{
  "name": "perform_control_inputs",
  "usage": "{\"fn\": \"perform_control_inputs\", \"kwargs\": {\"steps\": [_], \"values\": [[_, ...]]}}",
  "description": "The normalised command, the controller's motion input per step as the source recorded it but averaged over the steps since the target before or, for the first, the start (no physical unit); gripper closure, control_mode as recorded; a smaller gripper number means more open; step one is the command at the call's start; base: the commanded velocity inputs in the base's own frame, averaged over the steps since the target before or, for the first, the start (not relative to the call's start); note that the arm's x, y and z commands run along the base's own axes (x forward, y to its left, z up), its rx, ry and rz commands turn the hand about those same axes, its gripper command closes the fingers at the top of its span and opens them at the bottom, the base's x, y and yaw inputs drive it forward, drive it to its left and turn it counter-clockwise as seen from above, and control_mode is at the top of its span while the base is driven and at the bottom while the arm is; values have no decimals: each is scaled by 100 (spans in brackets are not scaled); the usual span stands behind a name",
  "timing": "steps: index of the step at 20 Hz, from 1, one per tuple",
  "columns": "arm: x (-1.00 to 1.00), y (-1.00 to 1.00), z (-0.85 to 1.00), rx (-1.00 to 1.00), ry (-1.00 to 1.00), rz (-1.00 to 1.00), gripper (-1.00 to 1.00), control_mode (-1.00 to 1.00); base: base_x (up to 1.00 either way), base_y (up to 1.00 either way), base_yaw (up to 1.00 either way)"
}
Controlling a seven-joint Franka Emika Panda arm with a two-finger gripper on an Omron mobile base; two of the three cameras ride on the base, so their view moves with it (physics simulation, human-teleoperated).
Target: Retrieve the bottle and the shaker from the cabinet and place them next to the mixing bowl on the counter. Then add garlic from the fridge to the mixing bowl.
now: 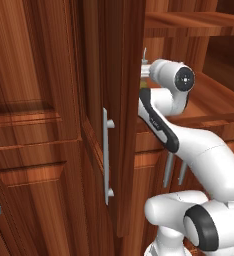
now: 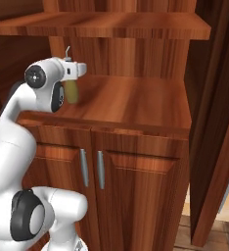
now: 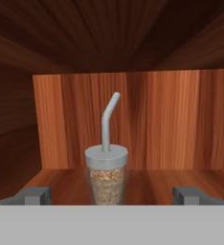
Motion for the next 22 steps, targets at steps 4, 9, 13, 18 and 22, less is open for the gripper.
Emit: {"fn": "perform_control_inputs", "kwargs": {"steps": [4,9,13,18,22], "values": [[25,2,-3,0,0,0,-100,-100,0,0,0],[16,1,-6,0,1,0,-100,-100,0,0,0],[18,4,-10,0,0,0,-100,-100,0,0,0],[19,4,-5,0,0,0,-100,-100,0,0,0],[2,4,0,0,2,0,100,-100,0,0,0]]}}
